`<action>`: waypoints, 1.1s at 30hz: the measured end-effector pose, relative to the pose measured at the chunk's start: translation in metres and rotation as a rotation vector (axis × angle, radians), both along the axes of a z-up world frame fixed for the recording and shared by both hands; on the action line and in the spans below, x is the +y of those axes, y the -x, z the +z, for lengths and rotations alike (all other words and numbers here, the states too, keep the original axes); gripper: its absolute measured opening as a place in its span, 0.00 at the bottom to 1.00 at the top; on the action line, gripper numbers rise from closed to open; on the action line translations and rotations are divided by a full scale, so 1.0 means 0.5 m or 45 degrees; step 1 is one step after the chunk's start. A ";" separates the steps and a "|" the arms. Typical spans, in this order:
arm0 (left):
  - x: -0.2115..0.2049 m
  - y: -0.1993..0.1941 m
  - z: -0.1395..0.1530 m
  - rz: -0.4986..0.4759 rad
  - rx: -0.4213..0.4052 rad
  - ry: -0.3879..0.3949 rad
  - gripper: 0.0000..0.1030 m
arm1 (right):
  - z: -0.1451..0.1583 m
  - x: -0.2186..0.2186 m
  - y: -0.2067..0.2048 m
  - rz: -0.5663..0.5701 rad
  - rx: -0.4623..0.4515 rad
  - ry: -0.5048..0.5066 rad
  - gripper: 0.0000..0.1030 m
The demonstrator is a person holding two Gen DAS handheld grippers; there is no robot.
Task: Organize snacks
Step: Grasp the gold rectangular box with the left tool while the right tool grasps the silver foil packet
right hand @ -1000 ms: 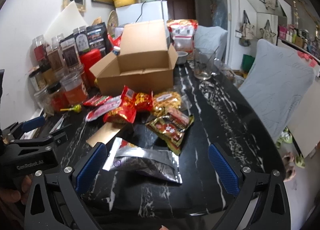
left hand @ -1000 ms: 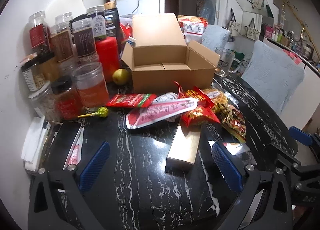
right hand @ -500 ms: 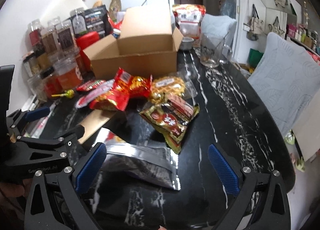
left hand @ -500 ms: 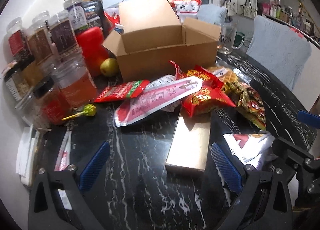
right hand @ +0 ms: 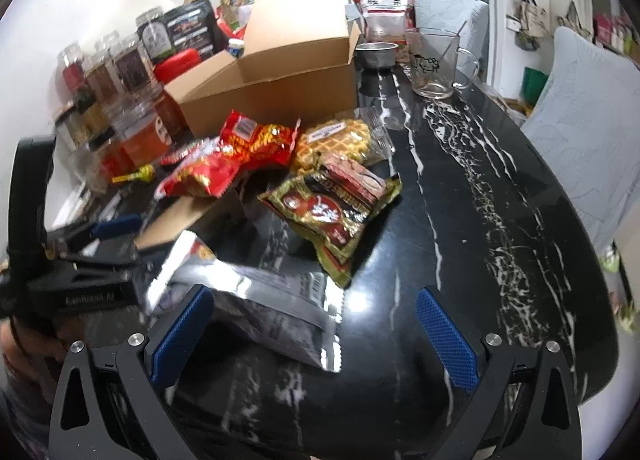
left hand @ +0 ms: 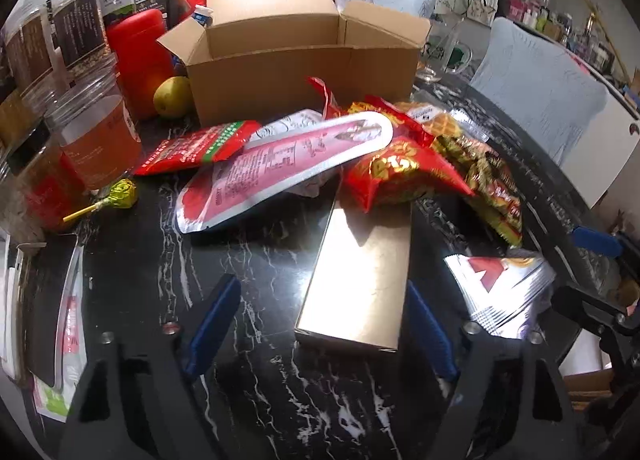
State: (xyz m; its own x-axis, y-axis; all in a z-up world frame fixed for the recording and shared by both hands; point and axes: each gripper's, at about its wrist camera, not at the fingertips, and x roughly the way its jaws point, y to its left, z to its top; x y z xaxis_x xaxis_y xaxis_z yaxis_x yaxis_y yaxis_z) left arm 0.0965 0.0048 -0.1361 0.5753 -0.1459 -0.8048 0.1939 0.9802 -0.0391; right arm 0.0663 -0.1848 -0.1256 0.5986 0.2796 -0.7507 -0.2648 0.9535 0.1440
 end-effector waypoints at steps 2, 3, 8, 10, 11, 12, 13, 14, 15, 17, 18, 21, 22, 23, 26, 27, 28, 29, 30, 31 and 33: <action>0.001 -0.007 -0.009 -0.009 0.021 0.018 0.73 | -0.010 0.006 0.001 0.036 0.014 0.021 1.00; 0.002 -0.013 -0.015 -0.015 0.043 0.050 0.71 | -0.014 0.007 0.002 0.050 0.020 0.026 1.00; -0.007 -0.025 -0.015 -0.044 0.024 0.096 0.51 | -0.020 0.037 -0.001 0.132 0.010 0.070 1.00; -0.012 -0.026 -0.014 -0.059 0.004 0.096 0.46 | -0.018 0.050 -0.003 0.169 -0.011 0.092 1.00; -0.015 -0.024 -0.013 -0.069 -0.004 0.098 0.45 | -0.017 0.060 -0.004 0.194 -0.025 0.108 1.00; -0.017 -0.023 -0.012 -0.071 -0.011 0.092 0.44 | -0.017 0.067 -0.005 0.214 -0.035 0.124 1.00; -0.015 -0.020 -0.013 -0.075 -0.013 0.093 0.44 | -0.016 0.074 -0.008 0.235 -0.044 0.147 1.00; -0.011 -0.024 -0.014 -0.079 -0.010 0.096 0.44 | -0.015 0.082 -0.010 0.258 -0.056 0.170 1.00; -0.005 -0.022 -0.013 -0.080 -0.003 0.109 0.44 | -0.013 0.087 -0.011 0.276 -0.068 0.181 1.00; 0.015 -0.012 -0.009 -0.078 0.008 0.122 0.44 | -0.011 0.098 -0.017 0.325 -0.085 0.175 1.00; 0.020 -0.007 -0.008 -0.073 0.010 0.114 0.44 | -0.012 0.101 -0.020 0.343 -0.077 0.168 1.00; 0.036 0.013 -0.006 -0.058 0.014 0.074 0.44 | -0.020 0.116 -0.038 0.394 -0.035 0.146 1.00; 0.043 0.020 -0.005 -0.052 0.020 0.071 0.44 | -0.023 0.120 -0.043 0.404 -0.020 0.134 1.00; 0.047 0.026 -0.006 -0.047 0.023 0.068 0.44 | -0.027 0.124 -0.049 0.416 0.002 0.119 1.00; 0.070 0.044 -0.003 -0.026 0.036 0.054 0.44 | -0.036 0.133 -0.062 0.437 0.052 0.078 1.00; 0.078 0.049 -0.002 -0.016 0.039 0.048 0.44 | -0.040 0.136 -0.067 0.434 0.070 0.075 0.98; 0.084 0.053 -0.003 -0.012 0.040 0.044 0.44 | -0.042 0.139 -0.068 0.431 0.077 0.077 0.96; 0.088 0.054 -0.004 -0.010 0.042 0.041 0.44 | -0.045 0.143 -0.069 0.423 0.080 0.092 0.91; 0.093 0.053 -0.007 -0.010 0.048 0.038 0.44 | -0.046 0.146 -0.068 0.419 0.080 0.104 0.88; 0.095 0.050 -0.011 -0.010 0.055 0.038 0.44 | -0.048 0.149 -0.069 0.412 0.082 0.119 0.83; 0.092 0.037 -0.018 0.000 0.058 0.044 0.44 | -0.049 0.150 -0.071 0.403 0.088 0.125 0.77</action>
State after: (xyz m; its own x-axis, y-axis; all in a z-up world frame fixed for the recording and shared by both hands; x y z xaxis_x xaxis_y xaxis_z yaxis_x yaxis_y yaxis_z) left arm 0.0779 0.0506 -0.1450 0.5379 -0.1738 -0.8249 0.1912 0.9782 -0.0814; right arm 0.1017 -0.1096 -0.1501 0.4405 0.3679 -0.8189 -0.5431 0.8355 0.0832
